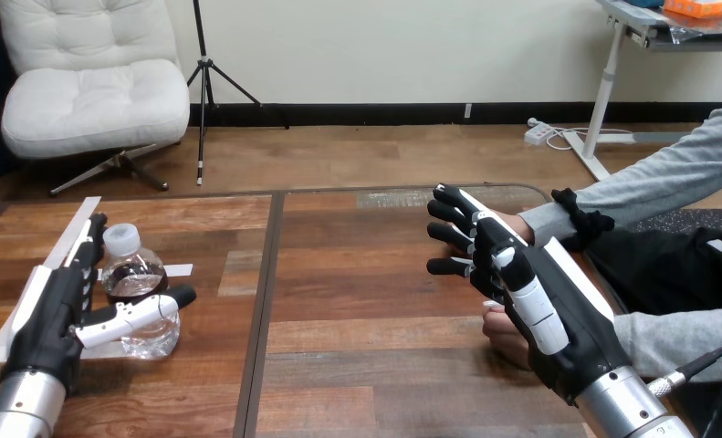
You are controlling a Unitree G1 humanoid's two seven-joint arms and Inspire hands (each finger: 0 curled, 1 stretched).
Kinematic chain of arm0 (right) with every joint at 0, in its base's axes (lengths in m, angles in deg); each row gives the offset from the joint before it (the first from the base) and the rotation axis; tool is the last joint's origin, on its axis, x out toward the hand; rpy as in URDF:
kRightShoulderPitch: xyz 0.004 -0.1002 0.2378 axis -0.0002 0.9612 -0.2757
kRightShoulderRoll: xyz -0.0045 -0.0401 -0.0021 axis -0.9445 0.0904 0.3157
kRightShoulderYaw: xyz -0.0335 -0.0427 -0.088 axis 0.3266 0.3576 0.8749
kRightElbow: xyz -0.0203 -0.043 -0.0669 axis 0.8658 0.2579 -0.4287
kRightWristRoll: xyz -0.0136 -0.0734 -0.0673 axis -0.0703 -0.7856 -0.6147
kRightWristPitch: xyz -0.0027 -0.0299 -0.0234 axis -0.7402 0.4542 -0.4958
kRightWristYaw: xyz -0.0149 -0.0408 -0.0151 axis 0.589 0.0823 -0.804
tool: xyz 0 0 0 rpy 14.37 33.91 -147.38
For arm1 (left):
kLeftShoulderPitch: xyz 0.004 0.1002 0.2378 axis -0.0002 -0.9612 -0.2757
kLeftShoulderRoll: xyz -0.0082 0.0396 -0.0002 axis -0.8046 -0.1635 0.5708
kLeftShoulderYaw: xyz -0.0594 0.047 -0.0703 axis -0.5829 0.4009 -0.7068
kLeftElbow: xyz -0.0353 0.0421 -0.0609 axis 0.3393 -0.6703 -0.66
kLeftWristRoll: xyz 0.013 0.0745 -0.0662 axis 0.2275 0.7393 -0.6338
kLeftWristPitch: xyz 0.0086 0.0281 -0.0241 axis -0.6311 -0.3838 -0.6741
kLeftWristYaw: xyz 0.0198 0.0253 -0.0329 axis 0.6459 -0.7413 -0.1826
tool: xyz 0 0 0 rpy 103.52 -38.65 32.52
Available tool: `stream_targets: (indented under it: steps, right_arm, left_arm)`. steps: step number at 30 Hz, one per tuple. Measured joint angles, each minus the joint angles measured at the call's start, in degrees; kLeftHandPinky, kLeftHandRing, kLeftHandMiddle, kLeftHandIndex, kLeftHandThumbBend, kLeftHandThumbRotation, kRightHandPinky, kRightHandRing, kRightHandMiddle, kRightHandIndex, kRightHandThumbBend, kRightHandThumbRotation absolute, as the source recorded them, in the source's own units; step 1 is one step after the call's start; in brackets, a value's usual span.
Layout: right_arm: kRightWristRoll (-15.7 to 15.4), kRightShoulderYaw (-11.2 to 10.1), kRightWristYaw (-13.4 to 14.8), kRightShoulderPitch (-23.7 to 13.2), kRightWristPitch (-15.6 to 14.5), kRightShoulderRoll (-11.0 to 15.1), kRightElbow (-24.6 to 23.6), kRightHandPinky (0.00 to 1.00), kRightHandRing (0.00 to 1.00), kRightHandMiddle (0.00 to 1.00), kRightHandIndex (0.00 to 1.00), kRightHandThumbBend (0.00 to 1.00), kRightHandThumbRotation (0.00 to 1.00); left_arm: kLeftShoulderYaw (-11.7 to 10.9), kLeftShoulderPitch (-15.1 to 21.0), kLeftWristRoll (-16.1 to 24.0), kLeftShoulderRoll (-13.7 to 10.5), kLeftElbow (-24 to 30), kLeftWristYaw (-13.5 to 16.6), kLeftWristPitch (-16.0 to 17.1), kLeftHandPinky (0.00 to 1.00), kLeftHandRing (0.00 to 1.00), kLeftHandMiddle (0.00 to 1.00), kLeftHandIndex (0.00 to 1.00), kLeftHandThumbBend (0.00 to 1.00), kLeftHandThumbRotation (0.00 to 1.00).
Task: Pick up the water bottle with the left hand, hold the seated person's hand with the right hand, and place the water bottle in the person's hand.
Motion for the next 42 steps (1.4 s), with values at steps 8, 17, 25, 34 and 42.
stream_targets:
  steps: [8, 17, 25, 34, 42]
  right_arm:
    - [0.0, 0.0, 0.0, 0.0, -0.2, 0.0, 0.0, 0.81, 0.93, 0.94, 0.95, 1.00, 1.00]
    - [0.1, 0.0, 0.0, 0.0, -0.2, 0.0, 0.0, 0.81, 0.92, 0.94, 0.95, 1.00, 1.00]
    - [0.3, 0.0, 0.0, 0.0, -0.1, 0.0, 0.0, 0.81, 0.92, 0.94, 0.95, 1.00, 1.00]
    - [0.4, 0.0, 0.0, 0.1, -0.2, 0.0, -0.2, 0.81, 0.92, 0.94, 0.94, 1.00, 1.00]
    - [0.5, 0.0, 0.0, 0.2, -0.2, 0.0, -0.4, 0.81, 0.92, 0.94, 0.94, 1.00, 1.00]
  left_arm:
    - [0.3, 0.0, 0.2, 0.0, -0.5, 0.0, -0.7, 1.00, 1.00, 1.00, 1.00, 1.00, 0.34]
    - [0.4, 0.0, 0.1, 0.0, -1.7, -0.4, -0.7, 1.00, 1.00, 1.00, 1.00, 1.00, 0.36]
    - [0.2, 0.0, -3.0, 0.4, -2.8, -1.7, -0.9, 1.00, 1.00, 1.00, 1.00, 1.00, 0.38]
    - [0.0, 0.8, -7.1, 1.2, -4.8, -2.5, -0.9, 1.00, 1.00, 1.00, 1.00, 1.00, 0.41]
    - [-0.2, 2.2, -8.9, 2.5, -6.8, -0.9, -1.0, 1.00, 1.00, 1.00, 1.00, 1.00, 0.39]
